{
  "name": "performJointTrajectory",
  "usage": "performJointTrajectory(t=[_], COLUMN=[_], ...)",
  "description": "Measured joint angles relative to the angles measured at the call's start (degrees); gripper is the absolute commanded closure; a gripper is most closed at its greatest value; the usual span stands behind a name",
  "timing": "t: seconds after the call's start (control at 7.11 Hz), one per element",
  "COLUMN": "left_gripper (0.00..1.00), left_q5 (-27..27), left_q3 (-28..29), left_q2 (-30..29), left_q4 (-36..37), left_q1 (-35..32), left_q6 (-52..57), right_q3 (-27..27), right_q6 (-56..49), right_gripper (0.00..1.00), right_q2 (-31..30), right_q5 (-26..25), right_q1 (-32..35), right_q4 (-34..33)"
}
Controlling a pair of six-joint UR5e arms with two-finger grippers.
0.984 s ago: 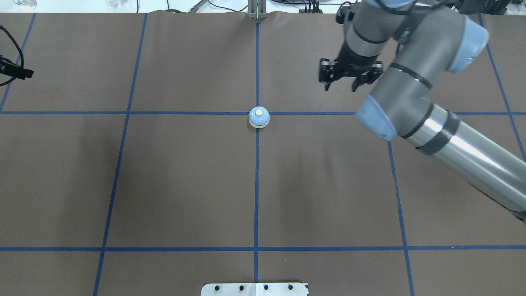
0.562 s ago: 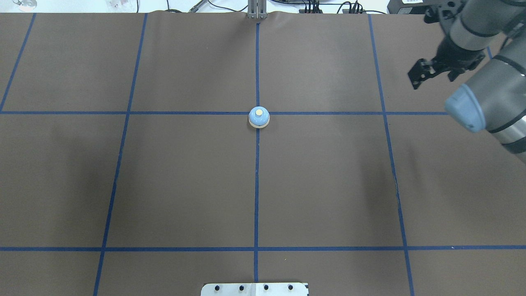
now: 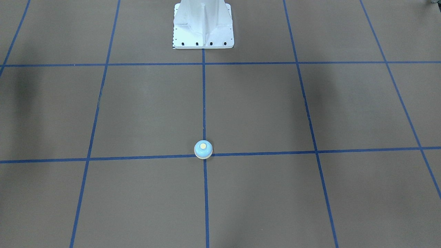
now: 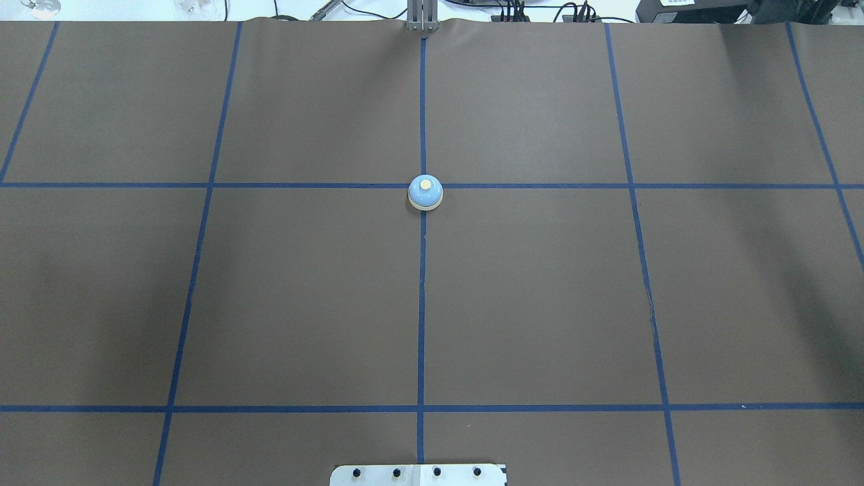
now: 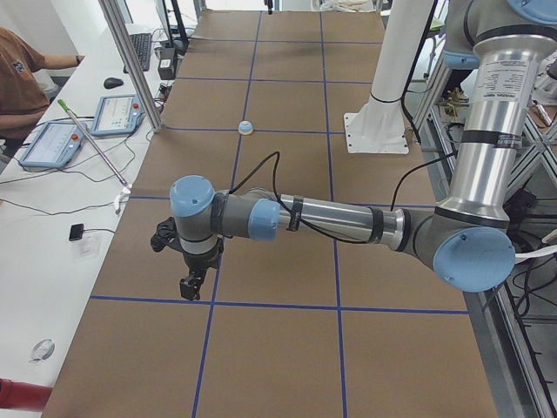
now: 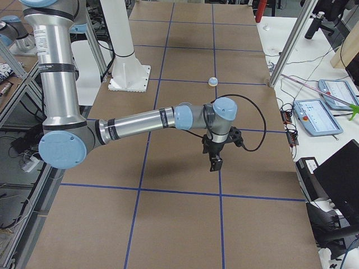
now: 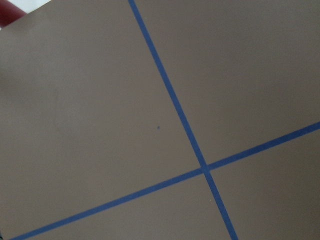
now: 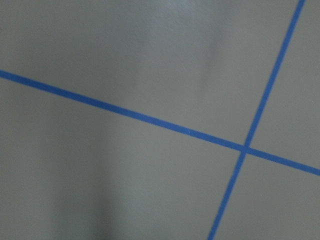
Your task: Place and press bell with both arms
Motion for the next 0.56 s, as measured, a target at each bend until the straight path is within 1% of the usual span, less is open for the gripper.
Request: performJointTrajectory(t=[0.14,0.42,0.56], left_gripper=[0.0,0.0,0.0], left_q5=[-0.3,-0.5,-0.6], left_q3=[-1.7,-2.8,-2.8], left_q2=[1.5,3.4,4.4], left_q4=[1.3,1.7,1.6], left_q1=[-0.4,-0.5,-0.5], left_q6=[0.1,0.1,0.0], right_q3=[-1.2,-3.9,-4.5], right_q6=[-2.4,-3.5,-3.4], right_gripper=[0.0,0.0,0.0], right_q2=[-2.3,-3.6,-3.9], right_q5=[0.9,1.7,3.0], right_q1=[2.5,5.2,6.1], right_q4=[0.0,0.1,0.2])
